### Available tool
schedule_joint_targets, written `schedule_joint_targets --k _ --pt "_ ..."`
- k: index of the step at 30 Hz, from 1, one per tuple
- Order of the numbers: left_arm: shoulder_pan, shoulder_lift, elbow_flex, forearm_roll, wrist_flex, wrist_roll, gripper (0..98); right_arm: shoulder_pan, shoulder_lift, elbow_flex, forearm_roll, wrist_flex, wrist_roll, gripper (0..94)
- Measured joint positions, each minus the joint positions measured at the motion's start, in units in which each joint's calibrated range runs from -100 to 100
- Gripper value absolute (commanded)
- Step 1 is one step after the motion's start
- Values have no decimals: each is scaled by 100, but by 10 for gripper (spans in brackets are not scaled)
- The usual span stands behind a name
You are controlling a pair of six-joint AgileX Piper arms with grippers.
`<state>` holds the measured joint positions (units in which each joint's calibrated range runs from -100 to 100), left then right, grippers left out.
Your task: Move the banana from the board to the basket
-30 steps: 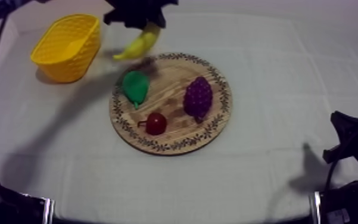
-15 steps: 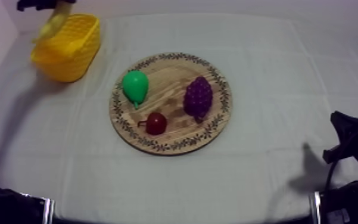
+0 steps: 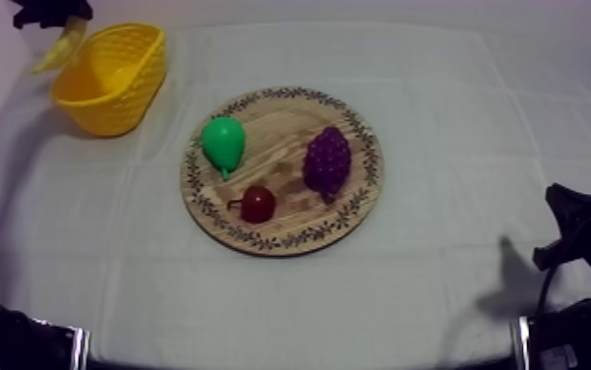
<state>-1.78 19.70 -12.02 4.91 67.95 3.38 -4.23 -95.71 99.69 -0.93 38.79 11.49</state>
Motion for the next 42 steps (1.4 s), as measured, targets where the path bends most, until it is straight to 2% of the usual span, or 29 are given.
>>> schedule_joint_targets --k 12,25,32,42 --pt "18 1267 -555 101 -244 -53 248 -2 0 0 0 0 0 3" --pt "22 1807 -232 372 -661 -248 259 -4 0 0 0 0 0 3" --pt "-49 1948 119 599 -949 -466 379 -12 0 0 0 0 -3 3" --pt "-46 1919 278 691 -1029 -619 526 -12 0 0 0 0 -3 3"
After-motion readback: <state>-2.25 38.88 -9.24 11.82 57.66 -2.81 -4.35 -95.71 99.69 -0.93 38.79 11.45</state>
